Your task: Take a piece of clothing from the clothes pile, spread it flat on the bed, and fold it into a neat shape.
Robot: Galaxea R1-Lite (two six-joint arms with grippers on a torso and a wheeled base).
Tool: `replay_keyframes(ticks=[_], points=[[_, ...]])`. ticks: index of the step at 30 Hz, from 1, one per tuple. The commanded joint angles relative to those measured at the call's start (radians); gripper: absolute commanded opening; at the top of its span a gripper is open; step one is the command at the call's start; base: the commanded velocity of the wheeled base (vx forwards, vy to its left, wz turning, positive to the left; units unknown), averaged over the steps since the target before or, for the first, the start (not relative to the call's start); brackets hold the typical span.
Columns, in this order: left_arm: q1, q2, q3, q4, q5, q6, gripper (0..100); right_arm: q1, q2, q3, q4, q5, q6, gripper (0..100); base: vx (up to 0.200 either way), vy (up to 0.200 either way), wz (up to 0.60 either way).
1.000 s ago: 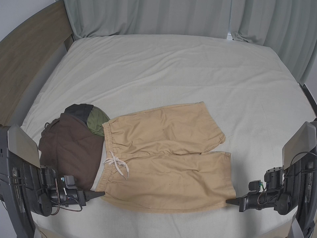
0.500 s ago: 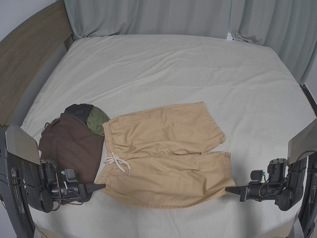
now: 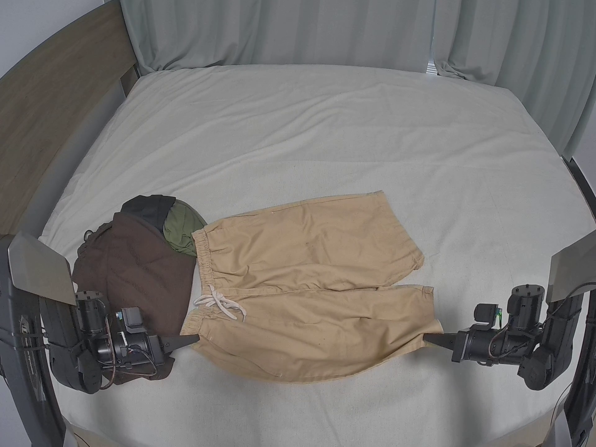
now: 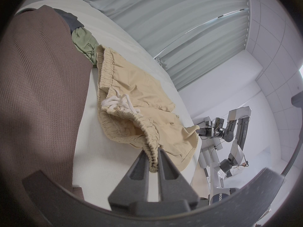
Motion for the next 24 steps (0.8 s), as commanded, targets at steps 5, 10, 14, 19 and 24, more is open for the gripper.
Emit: replay_keyframes(ticks=[5, 10, 14, 19, 24], points=[[0.0, -0.044, -0.059, -0.001, 0.016, -0.102, 0, 0.001, -0.063, -0.041, 0.0, 0.0, 0.064, 0, 0.0, 0.0, 0.0], [0.002, -0.072, -0.082, -0.001, 0.023, -0.173, 0, 0.003, -0.085, -0.073, 0.0, -0.001, 0.118, 0, 0.0, 0.0, 0.0], [0.002, -0.095, -0.086, -0.001, 0.023, -0.22, 0, 0.003, -0.094, -0.099, 0.0, -0.003, 0.164, 0, 0.0, 0.0, 0.0], [-0.001, -0.13, -0.103, -0.001, 0.061, -0.312, 0, 0.003, -0.112, -0.128, 0.0, -0.006, 0.225, 0, 0.0, 0.0, 0.0], [-0.004, -0.145, -0.12, -0.001, 0.072, -0.357, 0, -0.003, -0.115, -0.165, 0.0, -0.009, 0.261, 0, 0.0, 0.0, 0.0]])
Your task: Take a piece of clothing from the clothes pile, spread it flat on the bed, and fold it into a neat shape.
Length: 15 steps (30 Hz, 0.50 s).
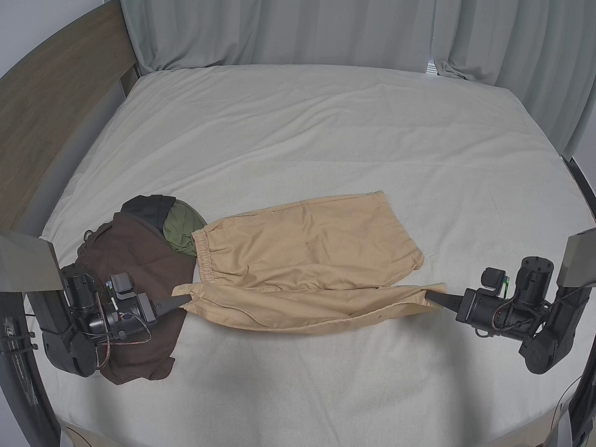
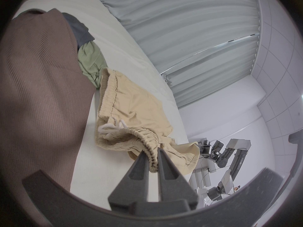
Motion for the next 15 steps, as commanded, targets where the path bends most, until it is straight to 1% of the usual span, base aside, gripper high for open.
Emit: replay_keyframes(ticks=[1, 6, 15], points=[[-0.001, -0.025, -0.011, -0.001, 0.002, -0.013, 0, -0.004, -0.011, -0.029, -0.001, -0.001, 0.013, 0, 0.0, 0.0, 0.0], [-0.001, -0.031, -0.021, -0.001, 0.002, -0.028, 0, -0.006, -0.022, -0.053, -0.001, -0.001, 0.035, 0, 0.0, 0.0, 0.0], [0.0, -0.04, -0.042, -0.001, 0.005, -0.046, 0, 0.0, -0.022, -0.104, -0.001, -0.006, 0.035, 0, 0.0, 0.0, 0.0]])
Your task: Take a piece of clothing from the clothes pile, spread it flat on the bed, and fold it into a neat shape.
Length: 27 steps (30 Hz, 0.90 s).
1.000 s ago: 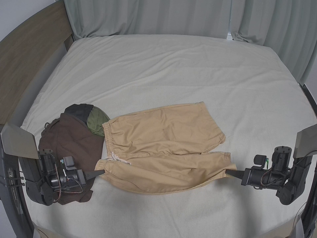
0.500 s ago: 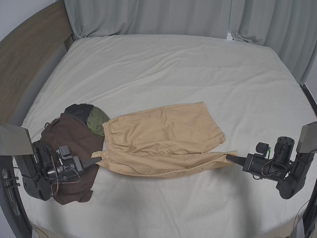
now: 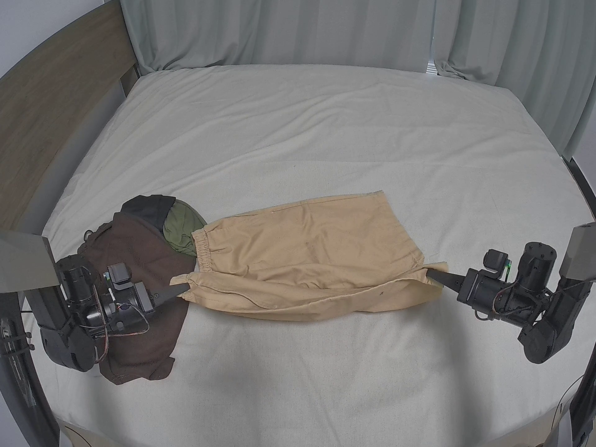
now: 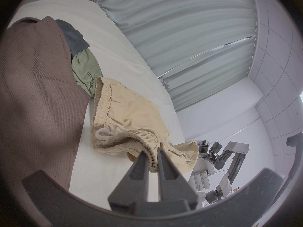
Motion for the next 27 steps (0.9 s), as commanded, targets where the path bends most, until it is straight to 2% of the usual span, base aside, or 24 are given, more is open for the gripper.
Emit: replay_keyframes(ticks=[1, 6, 11, 16, 20, 27], points=[[0.004, -0.015, -0.01, -0.001, 0.002, -0.004, 0, 0.009, -0.002, -0.027, -0.001, -0.001, -0.001, 0, 0.0, 0.0, 0.0], [0.002, -0.018, -0.019, -0.001, 0.015, -0.052, 0, 0.017, 0.003, -0.061, 0.001, -0.034, 0.002, 0, 0.0, 0.0, 0.0], [0.008, -0.019, -0.03, -0.001, 0.016, -0.066, 0, 0.017, 0.0, -0.114, 0.002, -0.034, 0.036, 0, 0.0, 0.0, 0.0], [0.002, -0.018, -0.045, -0.001, 0.041, -0.07, 0, 0.009, 0.004, -0.16, 0.031, -0.034, 0.037, 0, 0.0, 0.0, 0.0], [0.001, -0.019, -0.063, -0.001, 0.077, -0.109, 0, 0.008, 0.003, -0.197, 0.053, -0.034, 0.037, 0, 0.0, 0.0, 0.0], [-0.007, -0.019, -0.074, -0.001, 0.087, -0.112, 0, -0.002, 0.009, -0.266, 0.056, -0.034, 0.037, 0, 0.0, 0.0, 0.0]])
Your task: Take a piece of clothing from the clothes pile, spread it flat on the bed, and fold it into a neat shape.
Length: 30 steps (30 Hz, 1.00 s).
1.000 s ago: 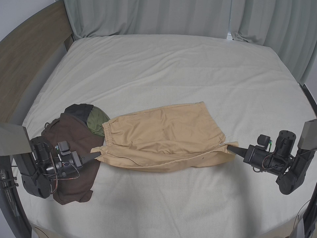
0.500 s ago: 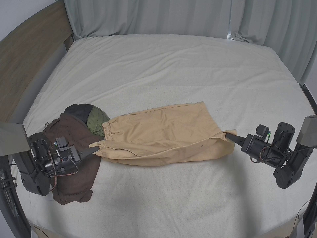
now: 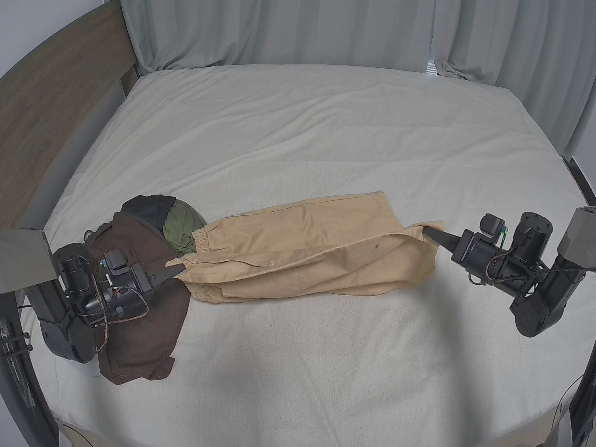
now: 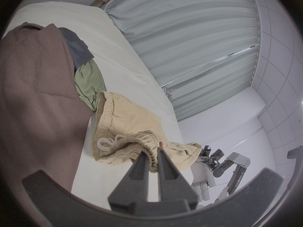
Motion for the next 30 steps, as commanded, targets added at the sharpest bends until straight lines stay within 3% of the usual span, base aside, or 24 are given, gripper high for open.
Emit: replay_keyframes(ticks=[1, 7, 16, 30], points=[[-0.007, 0.0, -0.008, -0.001, 0.002, -0.001, 0, -0.01, 0.008, -0.044, 0.001, -0.001, 0.0, 0, 0.0, 0.0, 0.0], [-0.016, -0.002, -0.02, -0.001, 0.02, -0.021, 0, -0.026, 0.041, -0.095, 0.015, -0.001, 0.0, 0, 0.0, 0.0, 0.0], [-0.064, 0.003, -0.069, -0.001, 0.124, -0.087, 0, -0.03, 0.099, -0.162, 0.018, -0.001, 0.001, 0, 0.0, 0.0, 0.0], [-0.074, 0.053, -0.132, -0.001, 0.166, -0.095, 0, -0.029, 0.145, -0.329, 0.09, -0.001, 0.044, 0, 0.0, 0.0, 0.0]])
